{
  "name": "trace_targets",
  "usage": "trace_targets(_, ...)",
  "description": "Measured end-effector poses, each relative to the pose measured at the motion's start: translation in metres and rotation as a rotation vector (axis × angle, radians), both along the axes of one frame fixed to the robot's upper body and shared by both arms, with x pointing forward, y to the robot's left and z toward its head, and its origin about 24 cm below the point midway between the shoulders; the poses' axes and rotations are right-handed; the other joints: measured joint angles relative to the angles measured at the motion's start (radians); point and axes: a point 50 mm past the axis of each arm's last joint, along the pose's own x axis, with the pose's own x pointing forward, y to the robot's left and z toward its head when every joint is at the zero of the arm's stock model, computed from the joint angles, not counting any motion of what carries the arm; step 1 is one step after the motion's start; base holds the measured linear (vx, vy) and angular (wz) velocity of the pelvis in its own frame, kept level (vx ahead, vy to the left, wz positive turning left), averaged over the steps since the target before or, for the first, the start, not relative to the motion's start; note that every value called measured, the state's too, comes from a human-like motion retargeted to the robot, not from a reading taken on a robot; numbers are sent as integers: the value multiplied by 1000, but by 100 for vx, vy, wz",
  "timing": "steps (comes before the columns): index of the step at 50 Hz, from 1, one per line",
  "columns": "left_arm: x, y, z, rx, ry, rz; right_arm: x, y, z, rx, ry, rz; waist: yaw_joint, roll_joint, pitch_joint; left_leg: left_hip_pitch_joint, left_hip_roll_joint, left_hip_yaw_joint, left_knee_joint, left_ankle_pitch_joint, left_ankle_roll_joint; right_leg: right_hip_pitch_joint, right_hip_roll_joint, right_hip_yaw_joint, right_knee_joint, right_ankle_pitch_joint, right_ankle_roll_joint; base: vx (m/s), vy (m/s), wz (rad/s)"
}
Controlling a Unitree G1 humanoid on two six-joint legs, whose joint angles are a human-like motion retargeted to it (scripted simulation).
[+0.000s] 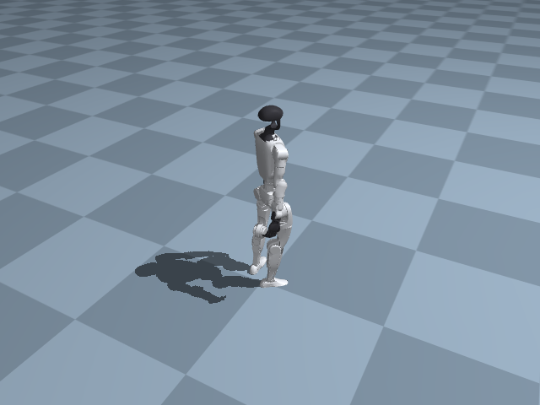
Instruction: In place motions
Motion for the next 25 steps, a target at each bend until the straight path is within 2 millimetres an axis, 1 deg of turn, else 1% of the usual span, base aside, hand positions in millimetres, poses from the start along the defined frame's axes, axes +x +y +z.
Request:
trace_targets(3,-9,7,0,9,32,41,-18,-4,6,-44,71,43,-23,17,8,0,14,-14,0,10,-6,11,15,-13,-3,-7,-7,-8,-10,19)
trace_targets(5,-21,14,1,29,87,44,-27,-6,10,-60,112,81,-43,26,7,1,21,-22,1,14,-9,17,25,-20,-3,-12,-11,-3,-11,15)
trace_targets(7,-38,26,3,62,165,20,-31,-7,12,-68,149,120,-53,32,8,8,30,-25,7,15,-14,20,33,-22,5,-17,-16,-2,-10,2)
trace_targets(10,-59,42,6,98,263,-53,-24,-9,12,-80,170,181,-51,36,24,16,49,-23,44,14,-17,25,39,-18,21,-25,-26,-10,-13,-8)
trace_targets(12,-72,49,8,125,306,-99,-11,-10,9,-87,160,228,-48,31,35,-9,67,-28,121,41,-4,25,28,-14,31,-26,-31,-10,-3,-13)
trace_targets(13,-81,53,9,154,326,-123,4,-9,6,-96,137,257,-37,22,45,-43,78,-33,205,81,12,25,11,-7,36,-24,-33,-17,4,-24)
trace_targets(15,-92,60,11,213,338,-150,45,-1,-3,-102,33,292,3,-11,92,-144,133,-52,452,170,54,30,-31,9,43,-19,-36,-30,-2,-36)
trace_targets(16,-98,63,12,238,351,-153,73,9,-7,-85,-54,302,41,-23,127,-202,162,-77,589,208,102,36,-39,18,44,-15,-42,-38,-14,-47)
trace_targets(17,-106,65,14,253,373,-151,102,19,-10,-63,-141,313,80,-33,159,-270,193,-107,733,227,136,39,-43,27,44,-10,-48,-36,-20,-50)
trace_targets(18,-117,66,17,250,415,-137,134,31,-11,-29,-232,326,122,-39,184,-358,226,-149,887,207,140,36,-40,34,43,-3,-57,-25,-19,-36)
trace_targets(20,-150,64,24,195,539,-97,193,55,-5,47,-396,363,196,-37,213,-525,359,-175,1193,134,154,39,-20,30,37,9,-77,-5,-17,-16)
trace_targets(21,-164,62,27,160,593,-71,218,67,0,83,-473,383,234,-29,224,-592,409,-186,1297,102,175,42,-2,33,30,16,-89,2,-14,-36)
trace_targets(22,-179,58,32,122,646,-37,248,80,9,122,-572,406,286,-22,242,-664,457,-194,1406,66,195,47,15,44,23,24,-104,-7,-13,-93)
trace_targets(23,-193,53,36,74,696,11,290,95,27,172,-716,438,364,-18,274,-749,503,-193,1525,22,214,53,27,71,16,33,-123,-14,-11,-146)
trace_targets(24,-206,46,39,35,733,55,324,106,47,212,-844,475,431,-28,304,-807,514,-174,1598,-2,225,52,16,107,19,39,-135,-18,-8,-187)
trace_targets(25,-217,39,43,-1,762,98,353,116,69,248,-963,518,491,-45,333,-853,508,-146,1648,-18,230,47,-7,146,29,43,-143,-9,-3,-172)
